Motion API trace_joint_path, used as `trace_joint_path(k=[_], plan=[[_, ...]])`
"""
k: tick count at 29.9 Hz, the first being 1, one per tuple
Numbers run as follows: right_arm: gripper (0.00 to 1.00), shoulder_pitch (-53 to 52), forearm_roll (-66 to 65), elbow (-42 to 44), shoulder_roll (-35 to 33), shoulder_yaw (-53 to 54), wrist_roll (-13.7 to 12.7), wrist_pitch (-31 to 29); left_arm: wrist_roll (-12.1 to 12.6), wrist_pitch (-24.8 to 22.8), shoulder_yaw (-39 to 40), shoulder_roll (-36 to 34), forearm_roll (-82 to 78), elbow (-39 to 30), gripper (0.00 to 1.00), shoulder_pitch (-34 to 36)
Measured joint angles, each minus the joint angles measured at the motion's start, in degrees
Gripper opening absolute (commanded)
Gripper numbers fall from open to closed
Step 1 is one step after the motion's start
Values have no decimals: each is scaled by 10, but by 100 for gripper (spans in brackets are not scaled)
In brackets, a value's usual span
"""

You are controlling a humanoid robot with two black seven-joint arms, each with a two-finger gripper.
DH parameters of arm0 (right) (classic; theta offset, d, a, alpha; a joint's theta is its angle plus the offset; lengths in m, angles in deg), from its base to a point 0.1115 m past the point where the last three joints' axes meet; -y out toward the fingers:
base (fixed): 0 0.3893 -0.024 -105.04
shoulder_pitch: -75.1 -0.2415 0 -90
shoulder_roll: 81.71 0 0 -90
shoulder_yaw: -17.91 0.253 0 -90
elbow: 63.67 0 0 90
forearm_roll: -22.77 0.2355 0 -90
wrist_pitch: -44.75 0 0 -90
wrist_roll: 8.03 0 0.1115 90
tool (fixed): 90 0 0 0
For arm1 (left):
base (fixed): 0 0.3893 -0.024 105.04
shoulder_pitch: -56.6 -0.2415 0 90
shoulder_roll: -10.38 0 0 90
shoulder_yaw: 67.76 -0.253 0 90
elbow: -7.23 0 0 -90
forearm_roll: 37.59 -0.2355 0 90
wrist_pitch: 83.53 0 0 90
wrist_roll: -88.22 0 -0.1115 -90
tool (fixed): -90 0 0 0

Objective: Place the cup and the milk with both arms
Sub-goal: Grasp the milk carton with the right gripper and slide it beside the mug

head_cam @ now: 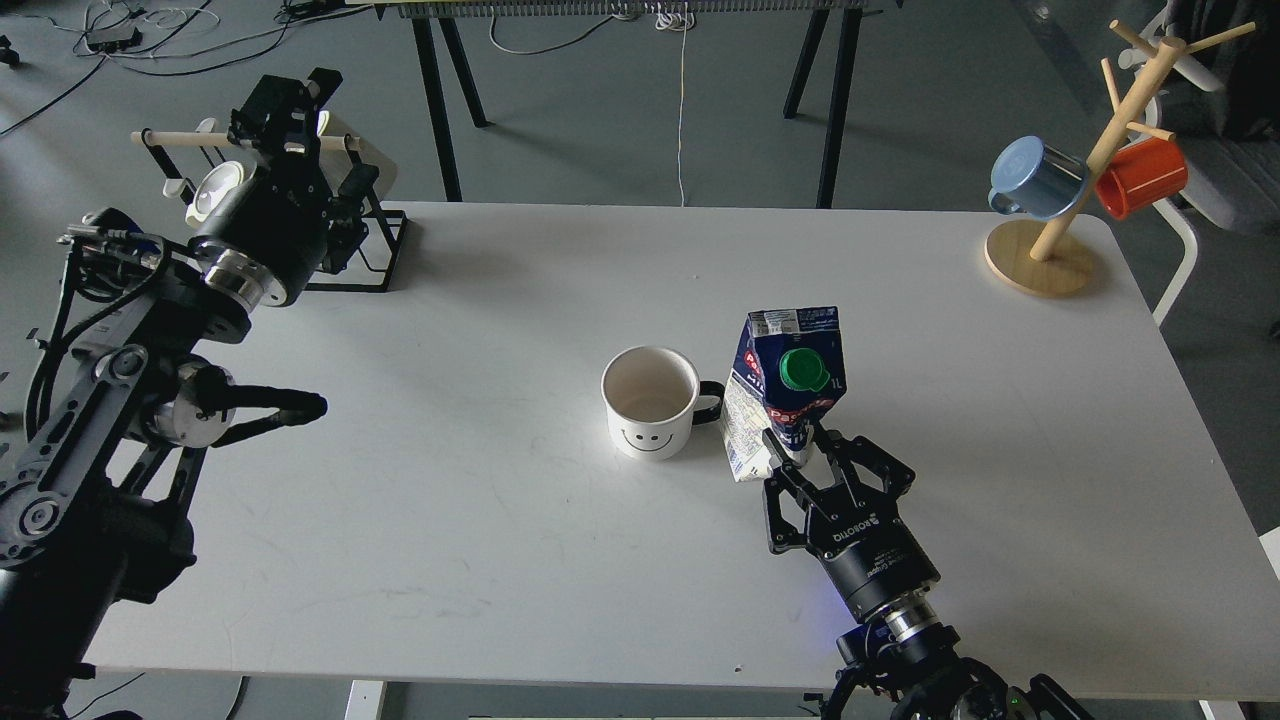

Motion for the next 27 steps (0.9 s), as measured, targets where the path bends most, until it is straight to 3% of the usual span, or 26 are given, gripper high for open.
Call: trace_joint_path(k=[11,15,17,19,22,27], plan=[[40,-27,-12,42,0,-15,0,0,-1,0,1,0,0,0,99,-2],[45,-32,-12,50,0,-16,0,0,-1,0,2,1,0,0,99,-4],[56,-32,-12,51,0,-18,0,0,-1,0,2,1,0,0,99,-4],[77,-32,-12,51,0,-19,0,0,-1,0,2,2,0,0,99,-4],[93,-33,-12,51,0,-21,0,0,-1,0,2,2,0,0,99,-4],[95,-35,-11,47,0,-22,-1,1,-1,0,2,0,0,0,99,-4]])
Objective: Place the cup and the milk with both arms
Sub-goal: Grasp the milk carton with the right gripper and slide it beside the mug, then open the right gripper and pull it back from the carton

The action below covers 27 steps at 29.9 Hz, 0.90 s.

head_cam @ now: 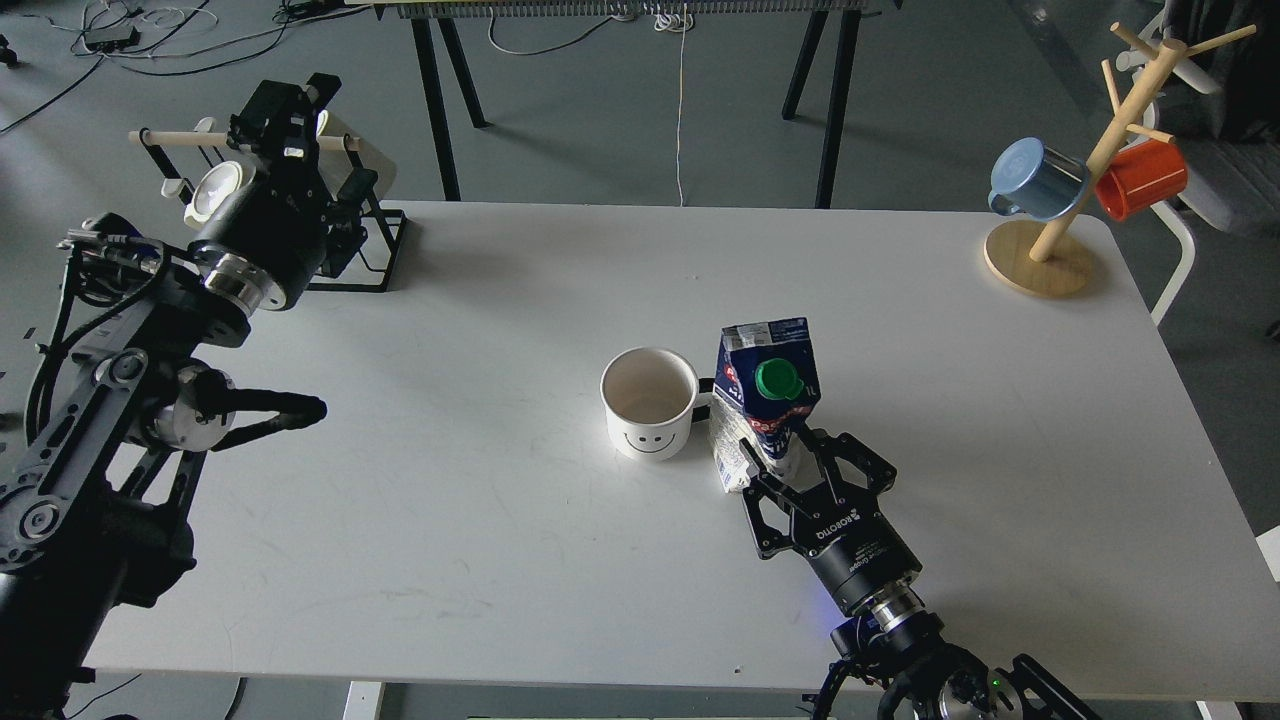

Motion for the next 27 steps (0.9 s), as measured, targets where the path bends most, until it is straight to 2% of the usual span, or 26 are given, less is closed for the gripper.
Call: trace_joint_path(k=[21,27], plan=[[97,7,7,-71,0,0,-7,-1,1,0,0,0,0,0,99,1],[97,18,10,-109,-26,-1,-8,-1,1,0,0,1,0,0,99,0]])
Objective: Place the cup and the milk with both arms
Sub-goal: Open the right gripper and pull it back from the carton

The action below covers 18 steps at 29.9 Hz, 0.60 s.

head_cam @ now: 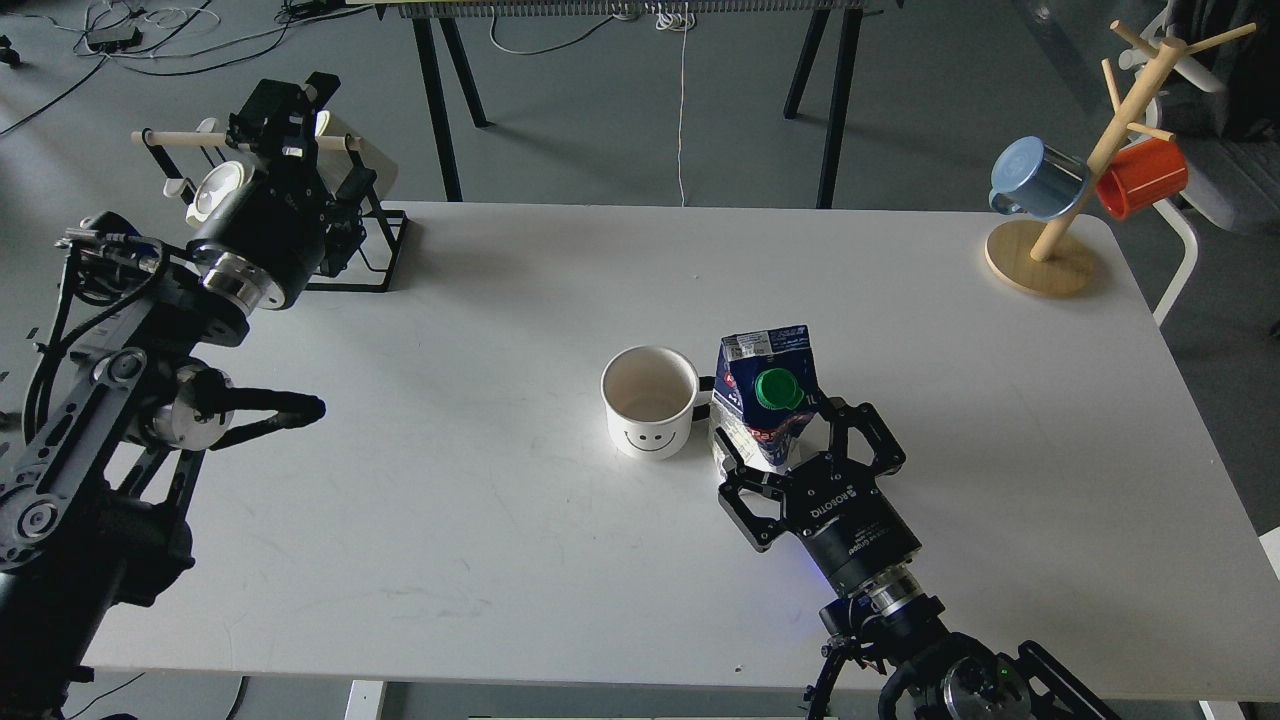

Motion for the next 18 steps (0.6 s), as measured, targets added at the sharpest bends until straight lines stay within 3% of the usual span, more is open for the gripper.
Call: trace_joint_path(k=[18], plan=[[97,-6,1,-162,-102,16,-4,0,-1,1,0,3,0,0,99,0]])
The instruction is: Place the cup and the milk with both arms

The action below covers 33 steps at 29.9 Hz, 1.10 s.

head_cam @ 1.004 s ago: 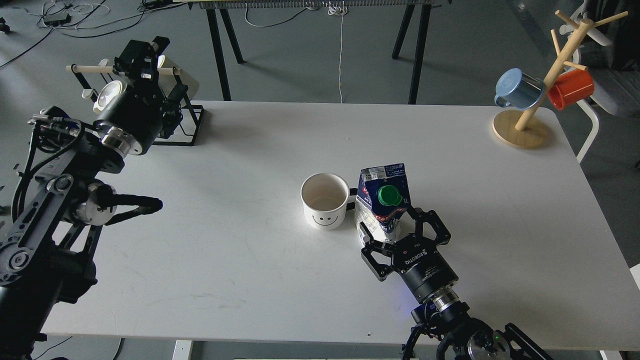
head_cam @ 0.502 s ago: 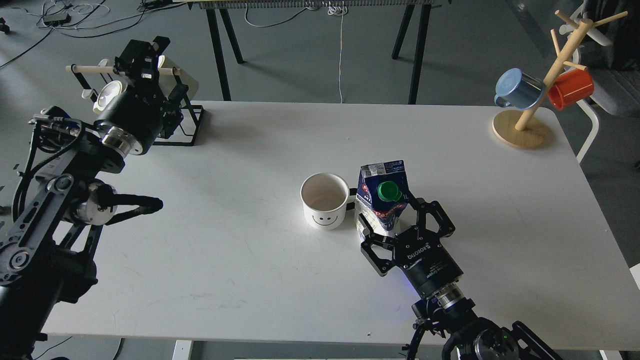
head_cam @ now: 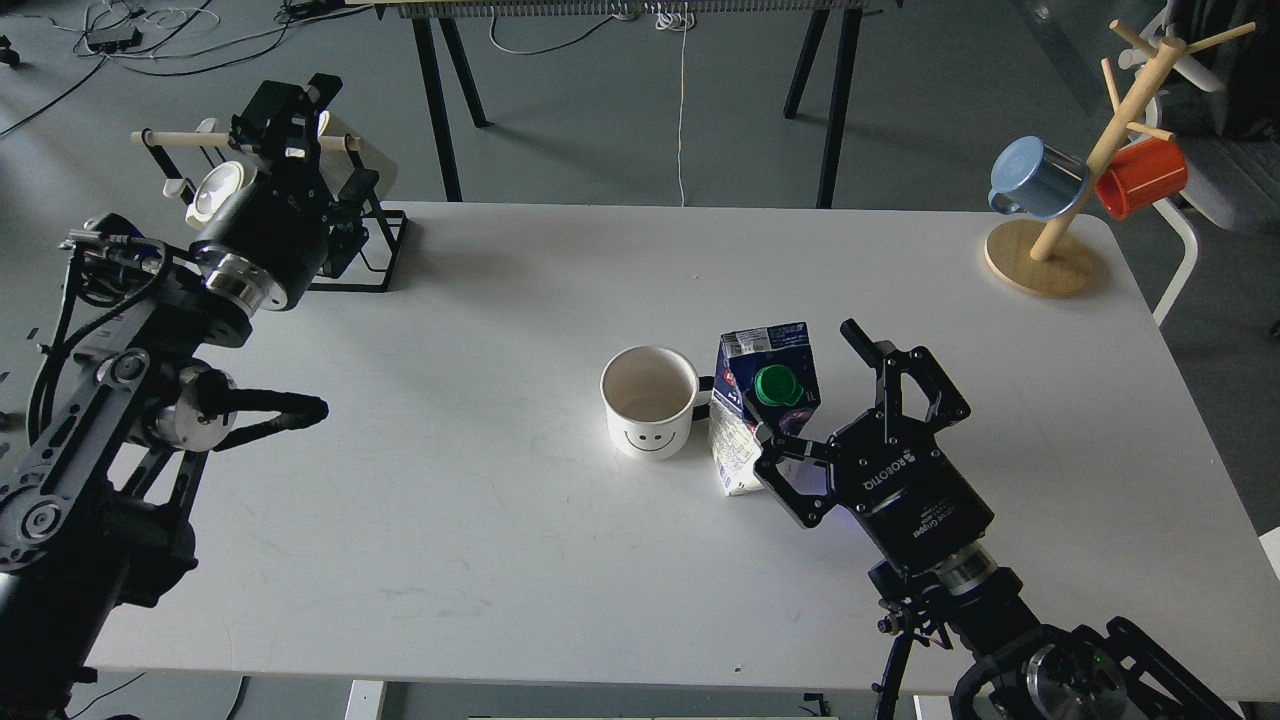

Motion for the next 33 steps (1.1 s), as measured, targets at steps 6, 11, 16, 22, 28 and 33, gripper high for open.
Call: trace_joint_path(k=[6,11,16,22,28,33], plan=[[97,-59,24,2,-57,54,4,0,0,0,1,0,0,0,99,2],[97,-104,40,57,-124,120,5,0,0,5,8,0,1,-1,99,11],[97,-166,36,177,-163,143,2,0,1,8,11,17,2,-13,99,21],[97,-241,33,332,-174,128,1,0,10,11,22,69,20,-10,99,29],[99,-278,12,389,-176,77,1,0,17,20,43,109,75,29,99,34],[99,-275,12,364,-200,76,4,0,14,23,92,127,125,70,99,30]])
